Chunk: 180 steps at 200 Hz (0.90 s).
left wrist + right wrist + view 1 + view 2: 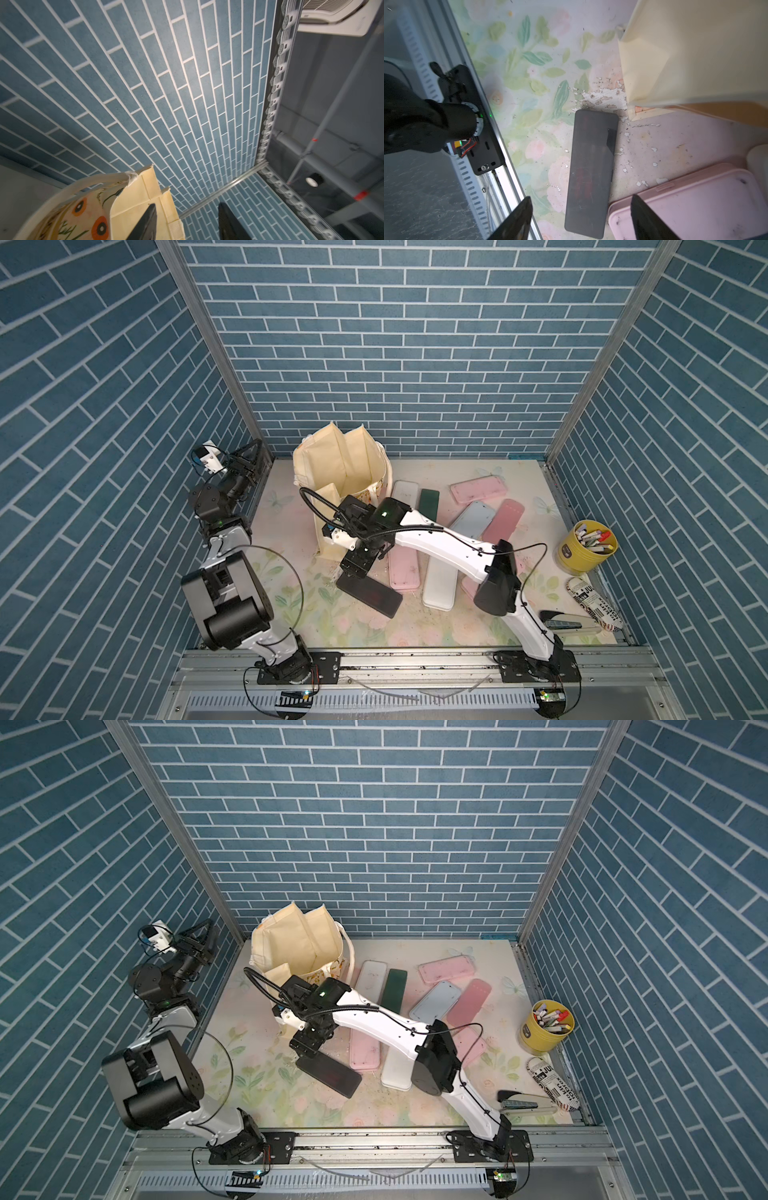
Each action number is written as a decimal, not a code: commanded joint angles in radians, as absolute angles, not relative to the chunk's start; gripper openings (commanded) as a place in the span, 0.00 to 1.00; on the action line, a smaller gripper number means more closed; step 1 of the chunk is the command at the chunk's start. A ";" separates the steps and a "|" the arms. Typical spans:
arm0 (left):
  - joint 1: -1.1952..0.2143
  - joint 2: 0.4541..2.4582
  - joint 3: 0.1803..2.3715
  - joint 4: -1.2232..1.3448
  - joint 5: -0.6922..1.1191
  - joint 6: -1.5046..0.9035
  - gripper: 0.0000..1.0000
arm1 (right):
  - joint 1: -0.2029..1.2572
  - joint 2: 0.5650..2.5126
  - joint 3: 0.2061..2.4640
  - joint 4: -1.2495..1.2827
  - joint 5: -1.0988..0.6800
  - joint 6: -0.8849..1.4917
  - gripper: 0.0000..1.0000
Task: Take out the pencil case from the canvas bag
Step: Place the canvas bag at the center of the board, then reset both arms
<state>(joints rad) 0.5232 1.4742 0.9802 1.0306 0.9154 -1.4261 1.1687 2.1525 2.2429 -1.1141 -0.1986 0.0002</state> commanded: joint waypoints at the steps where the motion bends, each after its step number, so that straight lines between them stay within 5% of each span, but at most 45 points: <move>1: 0.522 1.244 0.999 0.472 0.815 -0.901 0.52 | 1.135 1.882 2.105 -0.927 -0.167 -0.062 0.74; 36: 0.518 0.897 0.924 0.029 0.426 -0.538 0.68 | 1.045 1.554 1.830 -0.681 -0.047 -0.034 0.74; 61: 0.511 0.826 0.870 -0.109 0.360 -0.465 0.74 | 0.935 1.356 1.550 -0.427 0.193 -0.028 0.77; 115: 0.501 0.643 0.417 0.216 0.065 -0.446 0.80 | 0.533 1.255 1.232 -0.324 0.390 0.120 0.80; 180: 0.355 0.783 0.165 0.573 -0.098 -0.284 0.79 | 0.155 1.356 0.834 -0.024 0.464 0.323 0.81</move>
<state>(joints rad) 0.4427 0.7101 0.2073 0.3641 0.0036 -0.4042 0.2420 1.3102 0.9459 -0.1967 0.4263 0.2054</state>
